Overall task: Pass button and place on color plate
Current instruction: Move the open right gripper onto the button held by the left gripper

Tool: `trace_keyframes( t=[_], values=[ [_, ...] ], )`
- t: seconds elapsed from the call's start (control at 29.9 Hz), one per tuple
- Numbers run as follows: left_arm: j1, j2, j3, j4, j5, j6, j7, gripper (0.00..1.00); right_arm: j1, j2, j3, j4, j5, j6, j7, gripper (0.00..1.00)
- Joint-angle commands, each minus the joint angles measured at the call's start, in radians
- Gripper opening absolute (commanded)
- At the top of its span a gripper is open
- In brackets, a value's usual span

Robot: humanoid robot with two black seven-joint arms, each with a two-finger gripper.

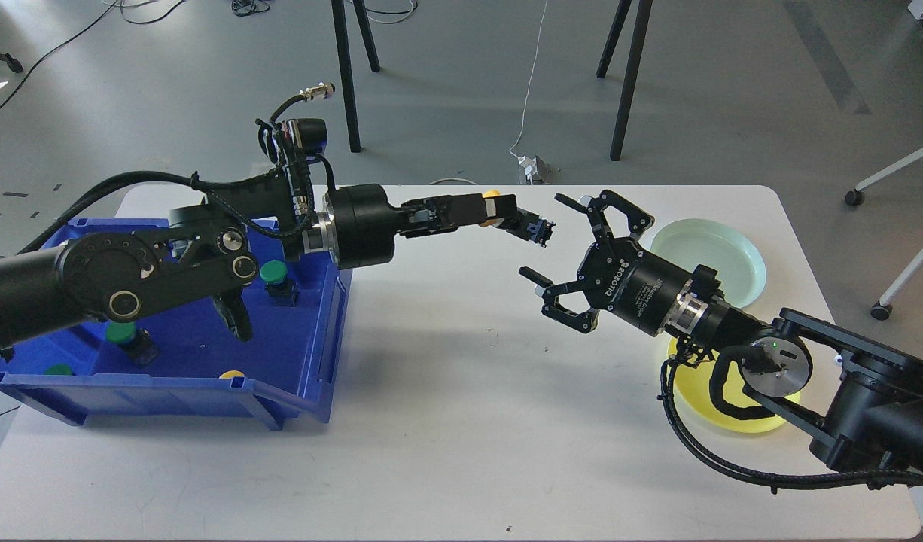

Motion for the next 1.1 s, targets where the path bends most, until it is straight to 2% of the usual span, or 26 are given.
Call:
trace_keyframes(
  t=[0.0, 0.3, 0.54, 0.84, 0.94, 1.07],
  values=[
    [0.0, 0.0, 0.0, 0.0, -0.001, 0.0, 0.0, 0.1, 0.0, -0.005, -0.003, 0.018, 0.011, 0.0, 0.0, 0.99],
    [0.0, 0.0, 0.0, 0.0, -0.001, -0.002, 0.0, 0.1, -0.001, -0.016, -0.001, 0.023, 0.018, 0.0, 0.0, 0.98],
    [0.0, 0.0, 0.0, 0.0, -0.001, 0.0, 0.0, 0.1, -0.01, -0.022, -0.001, 0.021, 0.021, 0.0, 0.0, 0.92],
    [0.0, 0.0, 0.0, 0.0, -0.001, 0.0, 0.0, 0.1, -0.015, -0.06, 0.002, 0.021, 0.021, 0.0, 0.005, 0.65],
    [0.0, 0.0, 0.0, 0.0, -0.001, 0.0, 0.0, 0.1, -0.015, -0.062, 0.002, 0.02, 0.02, 0.0, 0.005, 0.65],
    [0.0, 0.0, 0.0, 0.0, -0.002, -0.002, 0.0, 0.1, -0.015, -0.062, -0.001, 0.021, 0.021, 0.0, 0.005, 0.74]
  ],
)
